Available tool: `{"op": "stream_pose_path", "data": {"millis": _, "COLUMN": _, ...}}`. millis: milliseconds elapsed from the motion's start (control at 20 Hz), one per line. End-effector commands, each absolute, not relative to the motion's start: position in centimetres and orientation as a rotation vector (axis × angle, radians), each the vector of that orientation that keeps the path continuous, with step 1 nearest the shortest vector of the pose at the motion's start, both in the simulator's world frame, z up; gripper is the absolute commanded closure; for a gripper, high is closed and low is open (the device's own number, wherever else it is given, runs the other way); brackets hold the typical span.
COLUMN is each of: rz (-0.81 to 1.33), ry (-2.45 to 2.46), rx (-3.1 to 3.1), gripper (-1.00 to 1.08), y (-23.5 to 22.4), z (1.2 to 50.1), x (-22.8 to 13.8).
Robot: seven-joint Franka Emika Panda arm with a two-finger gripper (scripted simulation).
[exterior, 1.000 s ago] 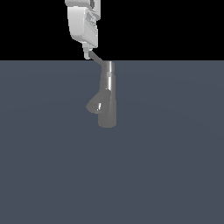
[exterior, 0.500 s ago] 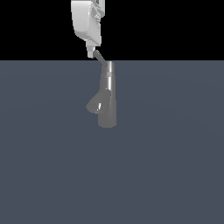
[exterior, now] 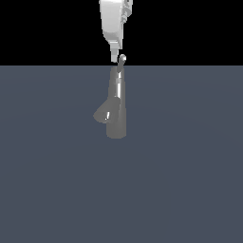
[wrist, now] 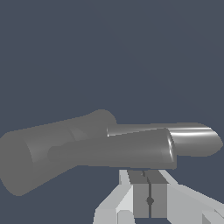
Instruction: Turn on the faucet by rotating a designated handle.
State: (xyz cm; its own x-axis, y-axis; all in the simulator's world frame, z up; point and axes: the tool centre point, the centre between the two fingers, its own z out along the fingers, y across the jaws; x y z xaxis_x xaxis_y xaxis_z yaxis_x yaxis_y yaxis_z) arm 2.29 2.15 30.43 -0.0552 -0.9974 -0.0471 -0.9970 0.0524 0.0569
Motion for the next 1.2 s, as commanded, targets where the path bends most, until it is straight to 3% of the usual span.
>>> {"op": "stream_pose_path", "data": {"millis": 0, "rz": -0.114, "ry": -2.310, "rx": 2.106, "gripper": 1.08, "y": -2.0, "z": 30.2, "x": 2.0}}
{"op": "stream_pose_path", "data": {"millis": 50, "rz": -0.114, "ry": -2.310, "rx": 2.106, "gripper": 1.08, "y": -2.0, "z": 30.2, "x": 2.0}}
{"op": "stream_pose_path", "data": {"millis": 100, "rz": -0.118, "ry": -2.274, "rx": 2.155, "gripper": 1.08, "y": 1.1, "z": 30.3, "x": 2.2}}
{"op": "stream_pose_path", "data": {"millis": 1150, "rz": -0.114, "ry": -2.308, "rx": 2.109, "gripper": 1.08, "y": -8.4, "z": 27.4, "x": 7.0}}
